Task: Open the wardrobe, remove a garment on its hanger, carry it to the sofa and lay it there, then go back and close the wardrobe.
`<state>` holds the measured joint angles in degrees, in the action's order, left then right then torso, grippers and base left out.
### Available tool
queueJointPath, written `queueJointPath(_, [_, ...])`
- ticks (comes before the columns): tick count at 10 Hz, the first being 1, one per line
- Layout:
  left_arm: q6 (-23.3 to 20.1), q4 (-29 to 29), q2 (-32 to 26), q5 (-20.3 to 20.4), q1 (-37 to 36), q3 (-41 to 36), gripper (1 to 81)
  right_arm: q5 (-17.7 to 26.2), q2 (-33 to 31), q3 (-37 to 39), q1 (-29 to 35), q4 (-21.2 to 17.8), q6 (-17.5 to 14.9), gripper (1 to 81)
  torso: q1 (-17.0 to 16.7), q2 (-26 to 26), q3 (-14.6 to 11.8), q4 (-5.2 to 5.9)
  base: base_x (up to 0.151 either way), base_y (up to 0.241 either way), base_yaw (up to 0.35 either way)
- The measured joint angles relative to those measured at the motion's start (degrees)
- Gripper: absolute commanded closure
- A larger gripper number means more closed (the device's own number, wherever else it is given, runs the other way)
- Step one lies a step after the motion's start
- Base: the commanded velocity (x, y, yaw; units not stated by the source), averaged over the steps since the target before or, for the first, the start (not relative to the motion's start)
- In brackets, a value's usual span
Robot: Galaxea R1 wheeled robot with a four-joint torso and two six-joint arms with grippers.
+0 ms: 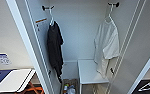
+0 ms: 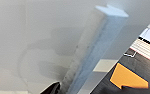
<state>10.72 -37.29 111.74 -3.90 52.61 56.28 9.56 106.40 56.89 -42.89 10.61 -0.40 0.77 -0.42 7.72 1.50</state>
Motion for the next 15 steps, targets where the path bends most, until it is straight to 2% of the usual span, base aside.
queueJointPath(5, [-0.1, 0.2, -0.5, 2.0, 0.6, 0.0, 1.0, 0.0, -0.6, -0.3, -0.2, 0.0, -0.2, 1.0, 0.0, 0.0, 0.0, 0.0, 0.0, 0.0, 0.0])
queueJointPath(8, [-0.3, 0.4, -0.8, 1.8, -0.5, 0.0, 1.0, -1.0, -0.6, 0.2, 0.4, 0.2, -0.6, 1.0, 0.1, 0.0, 0.0, 0.0, -0.072, 0.0, 0.0])
queueJointPath(10, [-0.4, 0.5, -1.0, 1.9, -1.5, 0.0, 1.0, 4.3, 0.5, -1.9, -2.7, -0.5, 0.3, 1.0, 0.1, 0.0, 0.0, -0.02, -0.039, 0.0, 0.0])
queueJointPath(12, [-0.4, 0.5, -1.2, 1.8, -1.9, 0.3, 1.0, 4.1, 0.1, -2.5, -2.5, -0.9, 0.3, 1.0, 0.0, 0.0, 0.0, -0.02, 0.0, 0.0, 0.0])
queueJointPath(15, [-0.5, 0.8, -2.2, 4.4, -0.6, 0.3, 1.0, 4.0, -1.4, -1.5, -3.0, -0.9, 0.0, 1.0, 0.1, 0.0, 0.0, -0.02, 0.0, 0.0, 0.0])
